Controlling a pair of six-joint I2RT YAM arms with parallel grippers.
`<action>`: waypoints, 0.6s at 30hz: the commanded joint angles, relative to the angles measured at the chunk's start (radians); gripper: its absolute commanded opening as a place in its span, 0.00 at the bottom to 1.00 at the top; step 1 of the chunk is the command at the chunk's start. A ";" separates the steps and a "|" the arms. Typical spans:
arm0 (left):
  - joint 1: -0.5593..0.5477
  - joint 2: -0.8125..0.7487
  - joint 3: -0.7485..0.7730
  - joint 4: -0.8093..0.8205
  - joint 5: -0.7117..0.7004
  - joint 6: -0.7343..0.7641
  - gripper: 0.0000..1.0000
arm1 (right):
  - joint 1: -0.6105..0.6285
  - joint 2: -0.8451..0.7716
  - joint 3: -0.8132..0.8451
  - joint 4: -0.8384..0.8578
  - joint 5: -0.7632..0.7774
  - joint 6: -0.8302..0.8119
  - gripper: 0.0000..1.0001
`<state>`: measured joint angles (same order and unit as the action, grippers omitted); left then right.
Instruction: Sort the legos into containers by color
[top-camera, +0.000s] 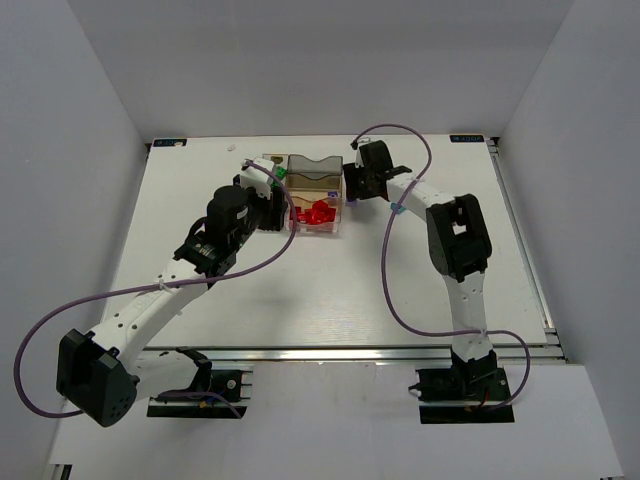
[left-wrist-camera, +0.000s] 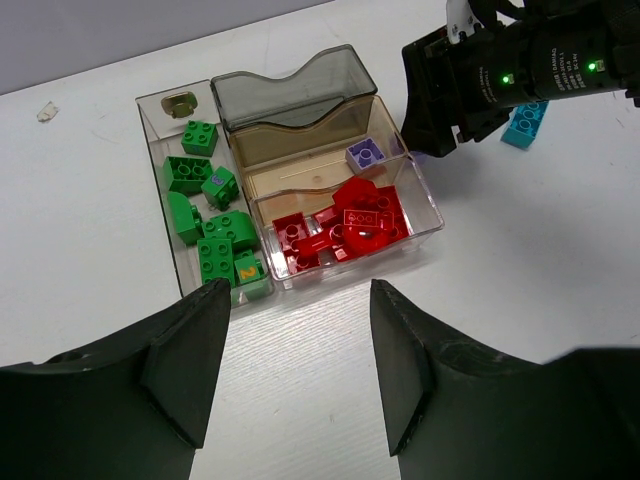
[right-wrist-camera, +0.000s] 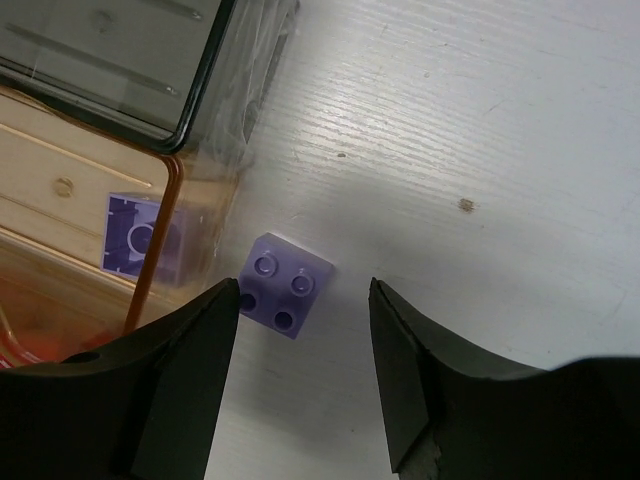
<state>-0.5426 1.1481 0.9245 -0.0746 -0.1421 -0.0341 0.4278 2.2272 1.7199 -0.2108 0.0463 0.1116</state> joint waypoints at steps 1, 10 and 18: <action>-0.003 -0.034 -0.003 0.015 0.001 0.002 0.68 | -0.006 0.012 0.073 -0.002 -0.035 0.048 0.61; -0.003 -0.034 -0.003 0.015 -0.002 0.005 0.68 | -0.011 0.052 0.104 -0.033 -0.119 0.089 0.62; -0.003 -0.036 -0.004 0.015 -0.001 0.003 0.68 | -0.012 0.071 0.104 -0.056 -0.069 0.085 0.62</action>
<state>-0.5426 1.1481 0.9245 -0.0742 -0.1425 -0.0338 0.4187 2.3013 1.7973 -0.2565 -0.0368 0.1829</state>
